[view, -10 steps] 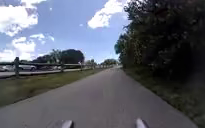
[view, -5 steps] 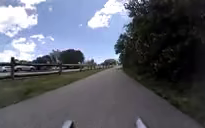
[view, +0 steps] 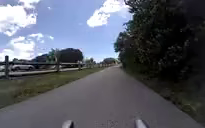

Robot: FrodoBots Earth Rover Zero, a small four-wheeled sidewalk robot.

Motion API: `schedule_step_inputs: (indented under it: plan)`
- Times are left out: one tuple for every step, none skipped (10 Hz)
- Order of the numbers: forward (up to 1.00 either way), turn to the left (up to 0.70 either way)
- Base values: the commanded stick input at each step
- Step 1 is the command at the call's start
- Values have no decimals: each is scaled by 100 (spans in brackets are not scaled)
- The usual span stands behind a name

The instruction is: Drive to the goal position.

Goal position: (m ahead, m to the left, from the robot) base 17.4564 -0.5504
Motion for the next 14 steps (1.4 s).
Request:
schedule_step_inputs:
  plan:
    - [50,0]
    - [50,0]
    - [50,19]
    - [50,25]
    - [50,25]
    - [50,25]
    - [50,25]
    - [50,25]
    - [50,20]
    - [50,1]
    - [50,0]
    - [50,0]
    - [50,0]
    - [50,0]
